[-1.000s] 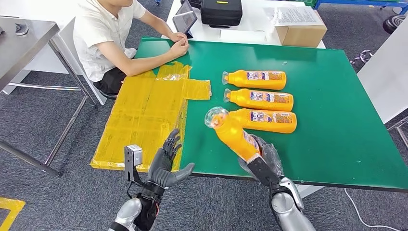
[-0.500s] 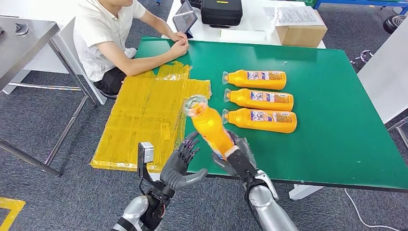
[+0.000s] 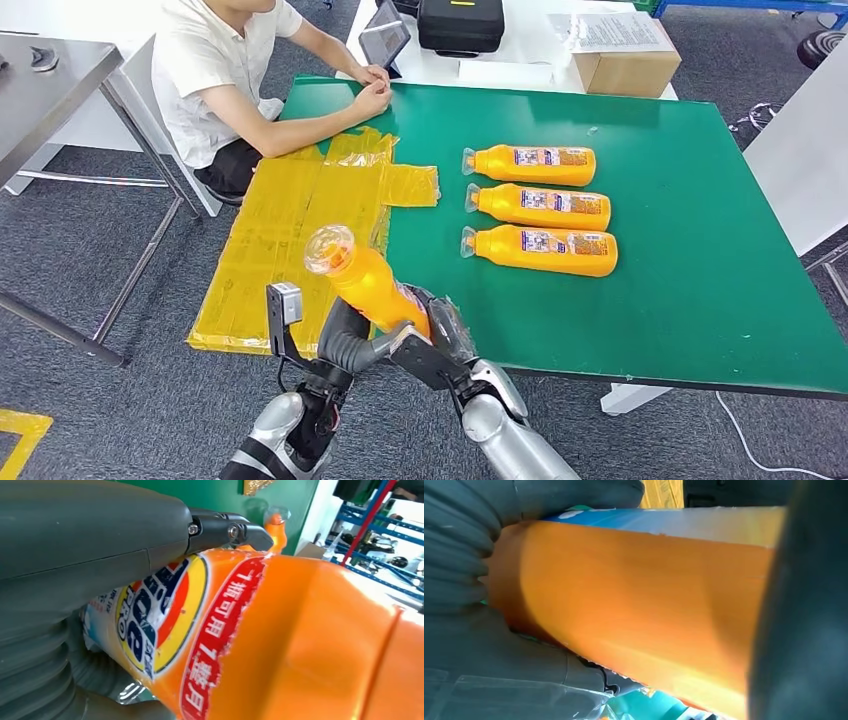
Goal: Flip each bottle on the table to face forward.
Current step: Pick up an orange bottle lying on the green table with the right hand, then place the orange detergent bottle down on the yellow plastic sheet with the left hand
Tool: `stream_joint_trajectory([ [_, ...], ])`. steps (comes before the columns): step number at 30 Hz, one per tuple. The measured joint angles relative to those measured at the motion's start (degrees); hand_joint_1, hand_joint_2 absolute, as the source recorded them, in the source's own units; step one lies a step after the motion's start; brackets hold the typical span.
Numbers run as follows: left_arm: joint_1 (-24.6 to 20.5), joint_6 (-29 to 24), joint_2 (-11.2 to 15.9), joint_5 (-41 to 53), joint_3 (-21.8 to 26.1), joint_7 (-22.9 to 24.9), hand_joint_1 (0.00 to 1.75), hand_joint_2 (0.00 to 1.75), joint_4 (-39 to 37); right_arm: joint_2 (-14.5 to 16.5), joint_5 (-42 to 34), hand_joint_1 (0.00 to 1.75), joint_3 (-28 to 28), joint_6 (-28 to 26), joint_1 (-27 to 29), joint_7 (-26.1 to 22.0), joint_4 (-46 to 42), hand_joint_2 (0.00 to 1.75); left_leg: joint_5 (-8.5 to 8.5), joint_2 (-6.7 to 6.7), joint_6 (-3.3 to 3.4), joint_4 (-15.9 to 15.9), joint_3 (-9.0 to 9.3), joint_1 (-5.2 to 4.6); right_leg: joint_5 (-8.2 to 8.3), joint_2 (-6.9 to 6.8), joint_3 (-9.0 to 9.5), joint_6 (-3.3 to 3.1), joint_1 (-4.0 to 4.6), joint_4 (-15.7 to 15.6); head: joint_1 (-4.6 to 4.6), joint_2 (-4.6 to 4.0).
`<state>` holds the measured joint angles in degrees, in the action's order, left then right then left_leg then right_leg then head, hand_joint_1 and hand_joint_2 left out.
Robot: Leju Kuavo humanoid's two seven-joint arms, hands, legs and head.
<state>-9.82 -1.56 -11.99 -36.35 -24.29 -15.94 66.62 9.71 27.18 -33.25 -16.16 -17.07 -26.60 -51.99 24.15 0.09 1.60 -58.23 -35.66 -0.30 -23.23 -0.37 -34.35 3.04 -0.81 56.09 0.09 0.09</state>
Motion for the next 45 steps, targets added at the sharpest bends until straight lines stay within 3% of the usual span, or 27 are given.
stream_joint_trajectory([
  [14, 0.0, 1.1, -0.4, -4.2, 1.9, -0.5, 0.00, 1.75, 0.0, 0.5, 0.2, 1.75, -3.1, -0.6, -0.5, -0.8, 0.9, 1.75, 0.00, 0.02, 0.00, 0.0, 0.00, 0.00, 0.00, 0.01, -0.02, 0.00, 0.00, 0.0, 0.00, 0.00],
  [16, 0.0, 1.6, -0.4, -5.0, 2.1, -0.3, 0.87, 1.75, 0.0, 0.5, 0.0, 1.64, -3.3, -0.5, -0.7, -0.9, 1.0, 1.75, 0.00, 0.02, 0.00, 0.0, 0.00, 0.00, 0.00, 0.01, -0.02, 0.00, 0.00, 0.0, -0.01, 0.00],
  [17, 0.0, 2.4, -0.4, -6.0, 2.3, -0.1, 1.31, 1.75, 0.0, 0.5, -0.3, 1.40, -3.4, -0.4, -0.7, -1.0, 1.0, 1.75, 0.00, 0.02, 0.00, 0.0, 0.00, 0.00, 0.00, 0.01, -0.02, 0.00, 0.00, 0.0, -0.01, 0.00],
  [18, 0.1, 3.3, -0.4, -7.1, 2.5, 0.2, 1.75, 1.75, 0.1, 0.5, -0.8, 0.97, -3.5, -0.3, -0.7, -1.3, 1.1, 1.75, 0.00, 0.02, 0.00, 0.0, 0.00, 0.00, 0.00, 0.01, -0.02, 0.00, 0.00, 0.0, -0.01, 0.00],
  [20, 0.2, 5.6, -0.4, -9.4, 3.1, 0.8, 1.75, 1.75, 0.3, 0.5, -1.7, 0.21, -3.8, -0.2, -0.8, -2.2, 1.2, 1.75, 0.00, 0.02, 0.00, 0.0, 0.00, 0.00, 0.00, 0.01, -0.02, 0.00, 0.00, 0.0, -0.01, 0.00],
  [21, 0.3, 6.6, -0.4, -10.3, 3.3, 1.0, 1.75, 1.75, 0.5, 0.5, -2.1, 0.01, -4.0, -0.2, -0.8, -2.7, 1.3, 1.75, 0.00, 0.02, 0.00, 0.0, 0.00, 0.00, 0.00, 0.01, -0.03, 0.00, 0.00, 0.0, -0.01, 0.00],
  [26, 0.5, 8.4, -0.4, -12.2, 4.8, 1.2, 1.75, 1.75, 1.7, 1.2, -4.2, 0.00, -4.6, -0.3, -0.6, -5.3, 1.5, 1.75, 0.00, 0.02, 0.00, 0.0, 0.00, 0.01, 0.00, 0.01, -0.05, 0.00, 0.01, 0.0, -0.01, 0.00],
  [33, -0.8, -5.0, -1.8, -10.1, 5.9, -3.0, 1.75, 1.75, 1.9, 2.3, -8.6, 0.00, -4.6, -5.4, 3.7, -11.3, 1.0, 1.75, 0.00, 0.02, 0.00, 0.0, -0.08, 0.00, 0.00, 0.01, -0.11, 0.00, 0.00, 0.0, 0.01, 0.00],
  [41, -2.4, -6.0, -1.9, -11.6, 7.8, -4.0, 1.75, 1.75, 1.6, 2.9, -9.8, 0.00, -4.6, -9.0, 6.6, -13.0, 0.4, 1.75, 0.00, 0.03, 0.00, 0.0, -0.08, 0.00, 0.00, 0.01, -0.14, -0.01, 0.00, 0.0, -0.01, 0.00],
  [45, -3.9, -8.8, -2.0, -10.7, 8.6, -5.4, 1.75, 1.75, 1.3, 2.9, -9.0, 0.00, -4.6, -14.7, 8.4, -13.4, -0.8, 1.75, 0.00, 0.00, 0.00, 0.0, -0.09, 0.00, 0.00, 0.00, -0.13, -0.01, 0.00, 0.0, 0.00, 0.00],
])
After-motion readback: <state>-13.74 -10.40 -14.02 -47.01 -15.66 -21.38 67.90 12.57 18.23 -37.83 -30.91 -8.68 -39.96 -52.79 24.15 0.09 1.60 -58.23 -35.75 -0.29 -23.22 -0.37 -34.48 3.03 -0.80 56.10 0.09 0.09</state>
